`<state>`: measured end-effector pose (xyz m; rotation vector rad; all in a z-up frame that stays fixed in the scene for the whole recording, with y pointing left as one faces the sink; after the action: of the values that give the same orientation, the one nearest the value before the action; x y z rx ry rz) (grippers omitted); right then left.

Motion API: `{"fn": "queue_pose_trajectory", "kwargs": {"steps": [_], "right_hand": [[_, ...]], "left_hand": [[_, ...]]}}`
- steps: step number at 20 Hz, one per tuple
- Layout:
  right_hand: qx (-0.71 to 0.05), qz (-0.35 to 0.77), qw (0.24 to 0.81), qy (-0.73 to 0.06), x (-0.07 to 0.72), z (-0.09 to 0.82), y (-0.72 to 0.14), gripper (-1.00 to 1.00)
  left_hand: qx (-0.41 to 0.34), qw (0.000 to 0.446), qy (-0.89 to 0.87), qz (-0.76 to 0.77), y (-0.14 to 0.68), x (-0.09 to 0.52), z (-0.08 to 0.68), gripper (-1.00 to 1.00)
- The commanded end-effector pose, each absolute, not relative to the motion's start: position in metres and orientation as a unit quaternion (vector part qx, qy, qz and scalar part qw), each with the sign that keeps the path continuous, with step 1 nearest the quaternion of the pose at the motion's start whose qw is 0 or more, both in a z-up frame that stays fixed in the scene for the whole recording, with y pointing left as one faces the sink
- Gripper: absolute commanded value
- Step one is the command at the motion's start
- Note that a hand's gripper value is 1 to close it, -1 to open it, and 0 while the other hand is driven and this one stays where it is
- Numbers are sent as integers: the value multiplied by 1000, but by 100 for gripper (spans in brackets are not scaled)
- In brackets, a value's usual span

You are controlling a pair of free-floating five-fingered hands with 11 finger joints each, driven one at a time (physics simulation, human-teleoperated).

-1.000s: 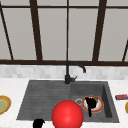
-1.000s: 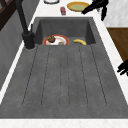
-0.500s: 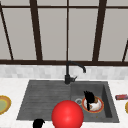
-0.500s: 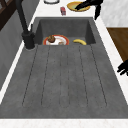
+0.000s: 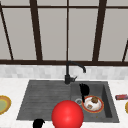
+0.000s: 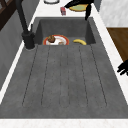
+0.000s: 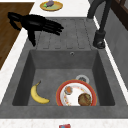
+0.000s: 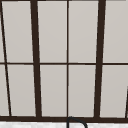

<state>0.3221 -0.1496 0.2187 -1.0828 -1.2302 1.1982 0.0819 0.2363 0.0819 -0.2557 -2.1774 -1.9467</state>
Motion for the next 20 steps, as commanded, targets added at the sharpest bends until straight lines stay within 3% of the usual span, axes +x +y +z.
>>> {"fn": "queue_pose_trajectory", "kwargs": {"steps": [1, 12, 20], "right_hand": [[-473, 482, 506, -536, 343, 230, -135, -100], [-485, 478, 507, -529, 427, 247, -94, -100], [-454, 528, 530, -484, 471, 250, -88, -100]], "left_hand": [[-87, 105, -739, -660, 236, 82, 82, 0], [-87, 105, -739, -660, 236, 82, 82, 0], [-87, 105, -739, -660, 236, 82, 82, 0]]}}
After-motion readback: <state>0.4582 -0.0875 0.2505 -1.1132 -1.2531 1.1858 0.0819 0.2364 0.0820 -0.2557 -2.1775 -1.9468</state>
